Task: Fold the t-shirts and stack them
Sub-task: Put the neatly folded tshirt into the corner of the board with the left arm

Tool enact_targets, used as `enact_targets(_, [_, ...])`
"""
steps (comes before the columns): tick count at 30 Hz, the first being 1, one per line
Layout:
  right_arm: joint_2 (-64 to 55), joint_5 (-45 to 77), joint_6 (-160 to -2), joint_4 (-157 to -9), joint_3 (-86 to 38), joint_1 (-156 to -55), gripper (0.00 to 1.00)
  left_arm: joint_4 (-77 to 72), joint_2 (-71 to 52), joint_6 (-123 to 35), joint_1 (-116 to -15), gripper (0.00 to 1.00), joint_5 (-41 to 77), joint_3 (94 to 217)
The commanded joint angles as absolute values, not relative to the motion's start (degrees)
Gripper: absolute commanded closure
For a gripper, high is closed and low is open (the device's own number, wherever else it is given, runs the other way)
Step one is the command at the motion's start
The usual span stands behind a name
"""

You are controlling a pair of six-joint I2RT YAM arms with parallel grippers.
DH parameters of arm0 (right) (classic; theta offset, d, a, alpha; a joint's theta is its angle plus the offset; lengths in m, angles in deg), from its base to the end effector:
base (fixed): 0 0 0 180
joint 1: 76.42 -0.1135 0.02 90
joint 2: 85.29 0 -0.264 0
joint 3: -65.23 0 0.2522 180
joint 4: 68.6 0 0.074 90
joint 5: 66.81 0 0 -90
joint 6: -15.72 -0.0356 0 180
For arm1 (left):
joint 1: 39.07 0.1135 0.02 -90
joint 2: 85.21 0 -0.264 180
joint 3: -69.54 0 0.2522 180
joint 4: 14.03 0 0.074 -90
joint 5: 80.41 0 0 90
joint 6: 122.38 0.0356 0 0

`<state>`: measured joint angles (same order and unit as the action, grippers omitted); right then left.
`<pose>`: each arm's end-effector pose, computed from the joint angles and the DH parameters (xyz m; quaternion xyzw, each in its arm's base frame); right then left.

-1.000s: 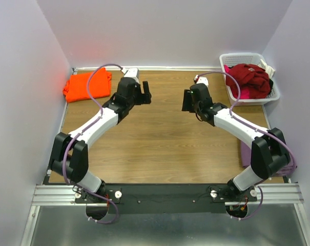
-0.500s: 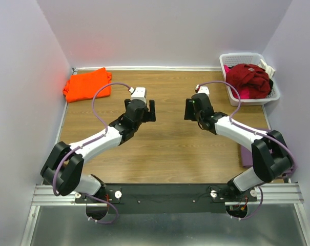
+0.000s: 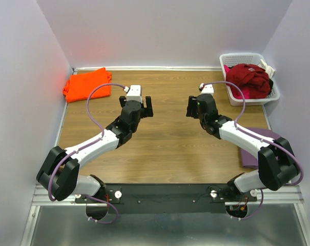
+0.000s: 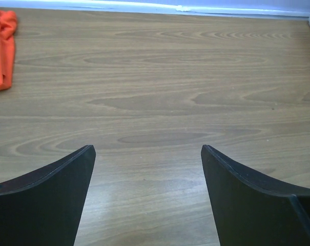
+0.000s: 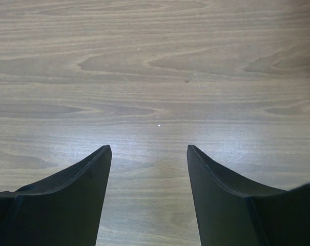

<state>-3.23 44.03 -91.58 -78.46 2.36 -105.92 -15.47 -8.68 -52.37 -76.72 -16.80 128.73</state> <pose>0.2808 0.1443 0.2400 0.0011 0.8526 0.0550 0.5197 0.2480 -0.1714 0.2661 -0.0166 0.7889 -0.1232 0.6018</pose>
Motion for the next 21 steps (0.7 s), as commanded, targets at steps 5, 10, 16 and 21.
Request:
enact_targets(5, [-4.4, 47.2, -90.6, -75.5, 3.8, -105.5, 0.3, -19.7, -12.4, -47.9, -77.1, 0.06, -24.8, 126.7])
enact_targets(10, [-4.8, 48.2, -90.2, -74.7, 4.1, -105.5, 0.3, -20.4, -11.7, -45.0, -77.0, 0.05, -27.0, 127.9])
enact_targets(16, [-4.4, 47.9, -90.2, -74.6, 4.2, -105.5, 0.3, -21.4, -12.0, -44.9, -77.1, 0.05, -24.8, 127.4])
enact_targets(21, [-4.0, 47.8, -90.3, -74.6, 4.2, -105.5, 0.3, -21.2, -11.5, -44.9, -77.1, 0.05, -24.7, 127.3])
